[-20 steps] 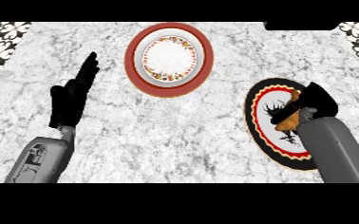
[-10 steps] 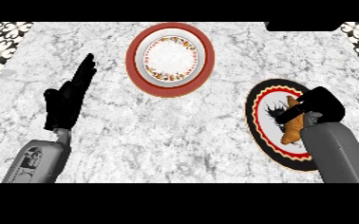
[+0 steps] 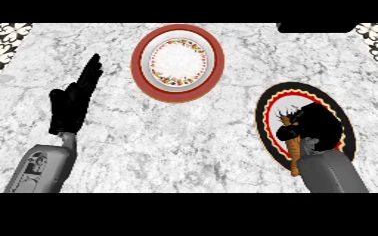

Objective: Pick the croissant from the plate and place it in the plate

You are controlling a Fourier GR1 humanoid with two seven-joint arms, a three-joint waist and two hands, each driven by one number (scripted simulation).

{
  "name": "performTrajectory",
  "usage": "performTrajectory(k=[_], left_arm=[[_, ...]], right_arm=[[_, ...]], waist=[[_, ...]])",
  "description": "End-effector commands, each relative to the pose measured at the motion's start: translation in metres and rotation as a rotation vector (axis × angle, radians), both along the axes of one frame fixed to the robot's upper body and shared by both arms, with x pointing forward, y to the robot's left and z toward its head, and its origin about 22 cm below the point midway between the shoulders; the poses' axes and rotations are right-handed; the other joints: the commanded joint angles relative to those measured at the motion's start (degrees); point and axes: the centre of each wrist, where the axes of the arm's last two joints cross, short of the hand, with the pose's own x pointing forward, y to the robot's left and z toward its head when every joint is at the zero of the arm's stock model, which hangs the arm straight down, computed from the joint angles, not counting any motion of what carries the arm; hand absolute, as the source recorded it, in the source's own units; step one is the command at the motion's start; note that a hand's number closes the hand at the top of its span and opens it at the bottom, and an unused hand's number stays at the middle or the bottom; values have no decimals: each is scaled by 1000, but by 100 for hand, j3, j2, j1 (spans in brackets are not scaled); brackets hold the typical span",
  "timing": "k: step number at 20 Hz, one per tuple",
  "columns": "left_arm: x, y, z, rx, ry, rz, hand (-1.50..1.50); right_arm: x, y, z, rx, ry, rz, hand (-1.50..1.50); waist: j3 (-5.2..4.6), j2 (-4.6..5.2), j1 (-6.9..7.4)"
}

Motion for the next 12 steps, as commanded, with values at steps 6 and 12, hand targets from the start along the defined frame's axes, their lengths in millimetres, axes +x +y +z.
performTrajectory(k=[6, 12], left_arm=[[-6, 6, 3, 7, -8, -11, 0], [1, -16, 4, 7, 3, -1, 0]], right_arm=[[-70, 99, 41, -57, -281, 133, 150], [-71, 126, 87, -182, -593, 242, 150]], waist=[[17, -6, -11], [21, 16, 22]])
